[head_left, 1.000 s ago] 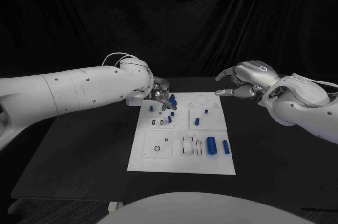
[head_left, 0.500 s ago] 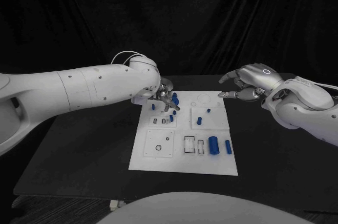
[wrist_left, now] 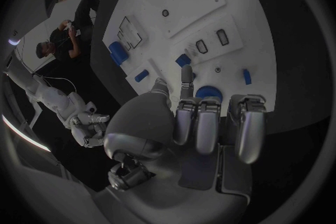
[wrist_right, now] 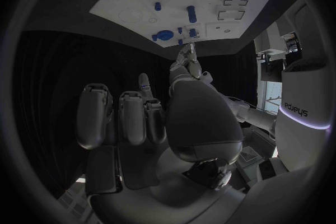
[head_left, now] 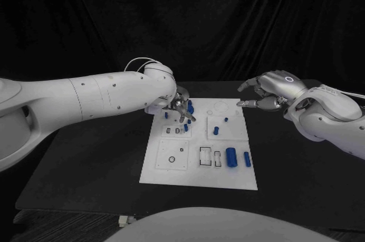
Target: Assemble the parts on the task board
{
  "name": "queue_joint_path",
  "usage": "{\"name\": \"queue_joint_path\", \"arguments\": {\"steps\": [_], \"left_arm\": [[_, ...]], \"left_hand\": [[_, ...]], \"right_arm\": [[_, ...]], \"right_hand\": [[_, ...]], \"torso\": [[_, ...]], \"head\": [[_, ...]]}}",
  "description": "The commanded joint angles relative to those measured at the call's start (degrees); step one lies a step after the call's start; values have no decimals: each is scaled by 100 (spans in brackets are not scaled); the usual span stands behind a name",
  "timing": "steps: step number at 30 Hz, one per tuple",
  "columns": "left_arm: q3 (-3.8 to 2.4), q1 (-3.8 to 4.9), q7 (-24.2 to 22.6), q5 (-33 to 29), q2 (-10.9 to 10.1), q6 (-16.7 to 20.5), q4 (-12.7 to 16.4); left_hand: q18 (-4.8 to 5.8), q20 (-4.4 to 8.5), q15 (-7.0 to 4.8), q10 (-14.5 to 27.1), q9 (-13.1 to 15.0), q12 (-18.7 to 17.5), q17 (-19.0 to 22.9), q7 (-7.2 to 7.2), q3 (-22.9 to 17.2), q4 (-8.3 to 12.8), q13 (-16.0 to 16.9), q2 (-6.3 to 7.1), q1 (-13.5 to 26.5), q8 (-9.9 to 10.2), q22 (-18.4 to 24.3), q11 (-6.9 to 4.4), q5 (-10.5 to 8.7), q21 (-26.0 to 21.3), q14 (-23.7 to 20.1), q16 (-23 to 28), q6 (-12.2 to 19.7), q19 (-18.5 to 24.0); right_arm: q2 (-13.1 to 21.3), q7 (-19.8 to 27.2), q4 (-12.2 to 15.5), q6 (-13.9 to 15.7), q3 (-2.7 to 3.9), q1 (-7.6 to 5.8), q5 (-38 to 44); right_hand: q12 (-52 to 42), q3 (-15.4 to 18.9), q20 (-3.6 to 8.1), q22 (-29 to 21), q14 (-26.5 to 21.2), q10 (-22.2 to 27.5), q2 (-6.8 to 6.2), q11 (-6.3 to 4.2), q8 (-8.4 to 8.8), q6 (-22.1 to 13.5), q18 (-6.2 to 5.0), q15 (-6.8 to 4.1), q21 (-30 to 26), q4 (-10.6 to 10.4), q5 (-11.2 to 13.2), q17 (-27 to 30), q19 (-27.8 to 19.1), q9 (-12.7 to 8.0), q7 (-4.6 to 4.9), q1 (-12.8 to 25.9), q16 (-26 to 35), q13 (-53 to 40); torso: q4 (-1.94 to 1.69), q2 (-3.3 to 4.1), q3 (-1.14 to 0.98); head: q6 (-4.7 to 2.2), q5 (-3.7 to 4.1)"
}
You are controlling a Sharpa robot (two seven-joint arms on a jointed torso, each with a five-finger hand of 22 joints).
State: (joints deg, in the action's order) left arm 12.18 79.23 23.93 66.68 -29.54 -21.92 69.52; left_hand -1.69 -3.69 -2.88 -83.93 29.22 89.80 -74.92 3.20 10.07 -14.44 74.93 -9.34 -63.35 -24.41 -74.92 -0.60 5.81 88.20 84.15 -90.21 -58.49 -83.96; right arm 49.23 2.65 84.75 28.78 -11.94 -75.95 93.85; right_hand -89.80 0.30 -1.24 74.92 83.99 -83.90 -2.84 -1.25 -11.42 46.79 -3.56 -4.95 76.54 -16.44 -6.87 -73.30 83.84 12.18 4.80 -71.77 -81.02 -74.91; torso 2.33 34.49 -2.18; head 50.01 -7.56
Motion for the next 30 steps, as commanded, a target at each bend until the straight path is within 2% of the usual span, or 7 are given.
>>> {"name": "queue_joint_path", "arguments": {"steps": [1,9,13,17,20,30], "left_arm": [[-6,-19,-29,9,27,-120,-22],[-6,-57,-5,9,49,-167,-78],[-6,-85,4,9,55,-190,-115],[-6,-126,14,9,63,-197,-152],[-6,-152,12,9,78,-197,-187],[-6,-236,-36,9,142,-165,-325]], "left_hand": [[36,-21,35,-607,-6,20,-1508,3,-19,28,1507,25,-54,35,-1056,44,28,-38,585,21,-43,-130],[38,-23,35,-607,9,20,-1508,-5,-31,40,1507,26,-51,46,-1064,42,30,-37,585,21,-99,-138],[38,-23,35,-607,9,20,-1508,-5,-31,40,1507,26,-51,46,-1064,42,30,-37,585,21,-99,-138],[37,-23,35,-607,17,20,-1508,-9,-51,58,1507,16,-63,64,-1062,38,41,-39,585,21,-118,-137],[37,-23,33,-607,21,20,-1508,-12,-62,72,1507,15,-74,76,-1063,37,48,-39,585,21,-126,-137],[29,-22,31,-607,31,20,-1508,-14,-103,111,1507,-4,-104,120,-1036,34,80,-55,585,21,-136,-109]], "right_arm": [[-9,-94,1,-6,5,16,12],[-15,-82,0,7,5,18,12],[-21,-79,1,5,5,19,12],[-30,-69,-5,6,5,25,12],[-34,-62,-8,2,5,32,12],[-39,-59,-15,-10,5,42,12]], "right_hand": [[-20,4,-40,1083,322,-610,52,47,-27,25,42,35,-1,16,-37,8,184,-9,11,3,-11,-1509],[-20,6,-39,1082,321,-610,57,47,-26,24,41,36,-5,18,-43,15,183,-12,12,3,-8,-1509],[-20,7,-39,1080,322,-610,60,48,-22,18,40,36,-11,20,-47,8,181,-14,13,3,-12,-1509],[-20,7,-39,1080,322,-610,60,48,-22,18,40,36,-11,20,-47,8,181,-14,13,3,-12,-1509],[-20,9,-40,1081,321,-610,63,48,-18,11,41,36,-7,22,-50,12,183,-18,13,2,-10,-1509],[-20,9,-40,1081,321,-610,63,48,-18,11,41,36,-7,22,-50,12,183,-18,13,2,-10,-1509]], "torso": [[11,-3,6],[0,-7,-8],[6,-10,1],[7,-14,-1],[-6,-24,2],[-6,-31,1]], "head": [[-1,-24],[-1,-41],[-1,-55],[-1,-47],[-1,-34],[-1,-31]]}}
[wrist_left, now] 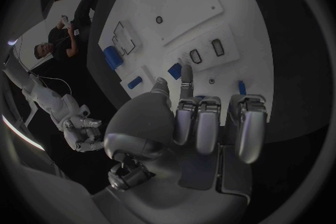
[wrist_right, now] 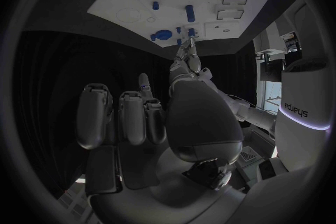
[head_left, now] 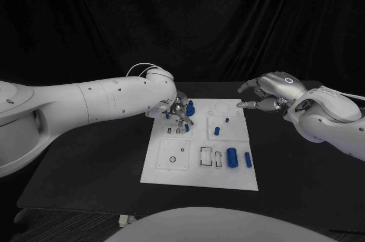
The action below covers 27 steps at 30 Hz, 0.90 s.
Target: Assemble the parts on the task board
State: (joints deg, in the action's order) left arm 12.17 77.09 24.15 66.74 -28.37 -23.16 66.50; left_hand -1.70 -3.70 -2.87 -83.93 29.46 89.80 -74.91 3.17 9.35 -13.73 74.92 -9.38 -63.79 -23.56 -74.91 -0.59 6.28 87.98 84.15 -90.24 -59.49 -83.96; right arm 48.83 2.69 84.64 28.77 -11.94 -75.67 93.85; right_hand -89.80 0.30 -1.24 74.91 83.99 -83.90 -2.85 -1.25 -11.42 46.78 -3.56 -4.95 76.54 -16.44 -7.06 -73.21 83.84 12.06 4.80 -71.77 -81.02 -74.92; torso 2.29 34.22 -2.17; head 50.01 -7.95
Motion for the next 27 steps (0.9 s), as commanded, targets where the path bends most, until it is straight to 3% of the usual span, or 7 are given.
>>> {"name": "queue_joint_path", "arguments": {"steps": [1,7,23,27], "left_arm": [[-6,-32,-71,2,38,-42,-41],[-6,-52,-130,2,74,-23,-91],[-6,-136,-191,2,234,-136,-292],[-6,-160,-193,2,254,-134,-322]], "left_hand": [[30,-20,29,-607,14,20,-1509,-11,-63,70,1508,-10,-82,75,-1041,33,62,-34,585,24,-37,-112],[27,-20,29,-607,20,20,-1509,-11,-93,100,1508,-20,-106,106,-1032,33,84,-40,585,24,-39,-102],[21,-20,31,-607,44,20,-1509,-8,-200,215,1508,-30,-184,217,-1016,36,142,-56,585,24,-45,-83],[20,-23,35,-607,61,20,-1509,4,-210,196,1508,-29,-118,266,-1014,43,78,-61,585,24,-62,-77]], "right_arm": [[2,-64,-4,-10,5,14,12],[-1,-68,-9,-21,5,15,12],[-29,-97,-57,-56,5,16,12],[-34,-104,-67,-66,5,20,12]], "right_hand": [[-20,9,-40,1083,321,-610,64,48,-18,12,41,36,-8,22,-31,3,182,-5,13,3,-10,-1508],[-20,12,-40,1082,320,-610,67,48,-12,2,40,36,-12,28,-35,8,181,-11,13,-1,-7,-1508],[-20,16,-40,1077,317,-610,76,49,-9,-3,36,37,-30,33,-38,26,176,-16,16,-6,2,-1508],[-20,17,-40,1077,319,-610,79,50,-9,-2,36,37,-28,34,-38,15,176,-17,17,-6,-4,-1508]], "torso": [[-3,-7,2],[-1,-12,9],[8,-8,-7],[1,-9,-9]], "head": [[-1,11],[-1,15],[-1,10],[-1,14]]}}
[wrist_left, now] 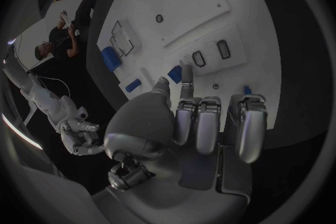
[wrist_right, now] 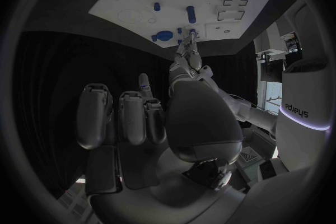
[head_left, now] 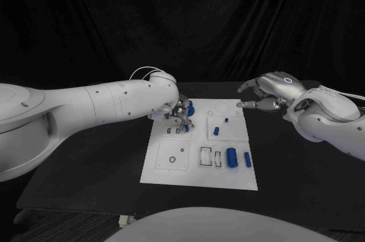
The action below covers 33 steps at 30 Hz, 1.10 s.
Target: Assemble the parts on the task board
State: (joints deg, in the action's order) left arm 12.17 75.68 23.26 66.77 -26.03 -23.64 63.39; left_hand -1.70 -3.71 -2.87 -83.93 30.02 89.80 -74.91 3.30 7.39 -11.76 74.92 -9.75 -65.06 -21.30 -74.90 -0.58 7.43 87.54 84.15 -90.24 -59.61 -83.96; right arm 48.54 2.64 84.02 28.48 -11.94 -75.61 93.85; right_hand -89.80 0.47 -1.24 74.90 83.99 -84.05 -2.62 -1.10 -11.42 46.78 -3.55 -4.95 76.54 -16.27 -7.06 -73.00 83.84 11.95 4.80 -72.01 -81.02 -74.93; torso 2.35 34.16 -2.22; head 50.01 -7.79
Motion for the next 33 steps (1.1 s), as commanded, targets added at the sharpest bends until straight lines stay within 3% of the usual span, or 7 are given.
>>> {"name": "queue_joint_path", "arguments": {"steps": [1,6,13,25,33], "left_arm": [[-6,-25,-102,0,24,-88,-14],[-6,-47,-87,0,37,-123,-12],[-6,-68,-82,0,45,-164,-7],[-6,-82,-191,0,46,-137,2],[-6,-84,-224,0,-12,-71,73]], "left_hand": [[19,-23,36,-607,8,20,-1509,-8,-14,-3,1508,10,19,45,-1009,44,-47,-21,585,24,-53,-72],[19,-24,37,-607,12,20,-1509,-7,-15,-7,1508,13,33,55,-1011,45,-61,-21,585,24,-57,-74],[17,-22,30,-607,66,20,-1509,-27,-159,184,1508,52,-108,154,-1012,32,42,-30,585,24,-103,-71],[15,16,-9,-607,176,20,-1509,-70,-724,764,1508,175,-563,448,-1019,-9,535,-51,585,24,-123,-71],[16,22,-14,-607,244,20,-1509,-75,-1054,958,1508,257,-580,539,-1031,-15,743,-56,585,24,-172,-79]], "right_arm": [[-6,-100,-8,-38,5,17,12],[-12,-99,-13,-45,5,23,12],[-19,-98,-23,-49,5,31,12],[-25,-123,-44,-83,5,48,12],[-19,-150,-49,-109,5,59,12]], "right_hand": [[-20,0,-40,1078,319,-595,56,34,-9,-3,36,37,-28,18,-38,-7,177,-6,17,18,-4,-1507],[-20,0,-40,1078,319,-595,56,34,-9,-3,36,37,-28,18,-38,-7,177,-6,17,18,-4,-1507],[-20,2,-41,1079,322,-595,60,35,-9,-2,37,37,-23,18,-38,-25,178,-7,18,18,-15,-1507],[-20,4,-42,1078,320,-595,72,39,-12,4,36,40,-29,32,-43,-13,177,-12,24,1,-9,-1507],[-20,3,-43,1078,318,-595,82,41,-13,9,36,42,-33,47,-51,-6,176,-16,27,-19,-6,-1507]], "torso": [[-6,-3,-5],[-2,-1,-3],[-5,-4,-6],[-2,-6,-6],[-4,-6,-7]], "head": [[-1,0],[-1,-2],[-1,6],[-1,10],[-1,-16]]}}
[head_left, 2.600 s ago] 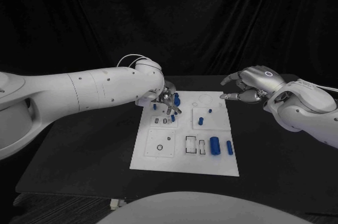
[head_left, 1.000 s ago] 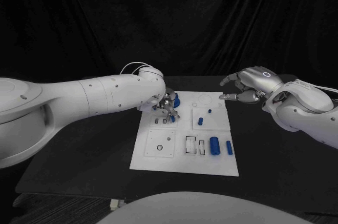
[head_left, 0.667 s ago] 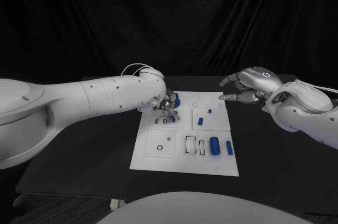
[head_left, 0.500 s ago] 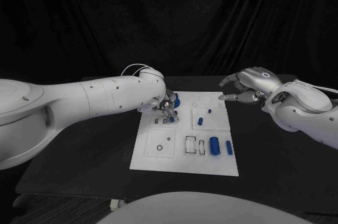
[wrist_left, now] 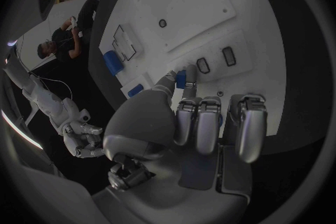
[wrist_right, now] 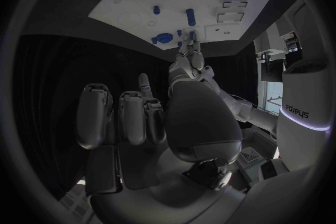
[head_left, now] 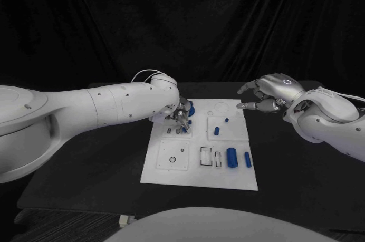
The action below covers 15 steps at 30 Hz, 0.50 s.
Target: Assemble the parts on the task board
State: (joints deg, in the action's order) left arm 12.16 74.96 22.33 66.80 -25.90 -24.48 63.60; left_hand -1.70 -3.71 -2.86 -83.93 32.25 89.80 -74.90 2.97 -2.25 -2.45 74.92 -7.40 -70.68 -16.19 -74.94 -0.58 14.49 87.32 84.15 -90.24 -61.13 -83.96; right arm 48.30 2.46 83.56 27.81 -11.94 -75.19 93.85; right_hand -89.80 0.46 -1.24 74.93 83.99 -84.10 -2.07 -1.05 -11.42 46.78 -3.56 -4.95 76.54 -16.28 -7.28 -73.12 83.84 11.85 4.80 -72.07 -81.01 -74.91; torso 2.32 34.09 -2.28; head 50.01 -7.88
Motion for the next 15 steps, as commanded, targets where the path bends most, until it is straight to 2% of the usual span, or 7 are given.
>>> {"name": "queue_joint_path", "arguments": {"steps": [1,4,5,7,9,15], "left_arm": [[-4,-12,-127,-3,-37,22,66],[-5,-11,-100,-3,-94,43,128],[-5,-10,-86,-3,-128,48,161],[-5,-6,-62,-4,-198,56,224],[-5,-1,-28,-4,-264,64,282],[-5,35,125,-4,-481,137,476]], "left_hand": [[16,27,-14,-607,40,20,-1510,-45,-162,56,1508,37,-2,37,-1030,-19,72,-35,585,24,-38,-81],[17,29,-23,-607,85,20,-1510,-50,-320,113,1508,86,48,59,-1035,-23,160,-37,585,24,-61,-85],[16,39,-23,-607,135,20,-1510,-54,-489,168,1508,135,105,73,-1040,-30,257,-39,585,24,-89,-90],[17,42,-29,-607,179,20,-1510,-57,-640,203,1508,170,164,82,-1044,-35,332,-41,585,24,-106,-93],[18,48,-36,-607,275,20,-1510,-58,-966,269,1508,280,329,112,-1052,-39,435,-47,585,24,-124,-100],[19,50,-47,-607,389,20,-1510,-58,-1309,288,1508,394,584,136,-1061,-44,453,-54,585,24,-162,-109]], "right_arm": [[7,-134,-2,-44,5,17,12],[13,-142,-2,-53,5,20,12],[17,-147,-2,-60,5,21,12],[22,-157,-4,-72,5,23,12],[26,-165,-6,-83,5,24,12],[30,-187,-17,-131,5,35,12]], "right_hand": [[-20,1,-43,1074,318,-590,32,37,-14,11,35,43,-37,54,-33,9,175,-7,28,-23,-5,-1509],[-20,1,-43,1074,318,-590,32,37,-14,11,35,43,-37,54,-33,9,175,-7,28,-23,-5,-1509],[-20,0,-43,1074,318,-590,35,38,-14,11,35,43,-37,55,-35,9,175,-8,29,-26,-5,-1509],[-20,0,-44,1074,318,-590,38,38,-15,12,36,43,-36,57,-37,8,175,-9,29,-29,-5,-1509],[-20,-3,-45,1074,317,-590,51,40,-15,14,35,44,-39,61,-45,10,175,-11,31,-37,-4,-1509],[-20,-9,-49,1074,315,-590,115,46,-15,21,35,50,-43,84,-133,22,175,-27,37,-74,-1,-1509]], "torso": [[0,1,-2],[0,1,-3],[0,0,-1],[3,0,-2],[2,-1,-1],[-4,-7,0]], "head": [[-1,-11],[-1,-24],[-1,-28],[-1,-43],[-1,-52],[-1,-75]]}}
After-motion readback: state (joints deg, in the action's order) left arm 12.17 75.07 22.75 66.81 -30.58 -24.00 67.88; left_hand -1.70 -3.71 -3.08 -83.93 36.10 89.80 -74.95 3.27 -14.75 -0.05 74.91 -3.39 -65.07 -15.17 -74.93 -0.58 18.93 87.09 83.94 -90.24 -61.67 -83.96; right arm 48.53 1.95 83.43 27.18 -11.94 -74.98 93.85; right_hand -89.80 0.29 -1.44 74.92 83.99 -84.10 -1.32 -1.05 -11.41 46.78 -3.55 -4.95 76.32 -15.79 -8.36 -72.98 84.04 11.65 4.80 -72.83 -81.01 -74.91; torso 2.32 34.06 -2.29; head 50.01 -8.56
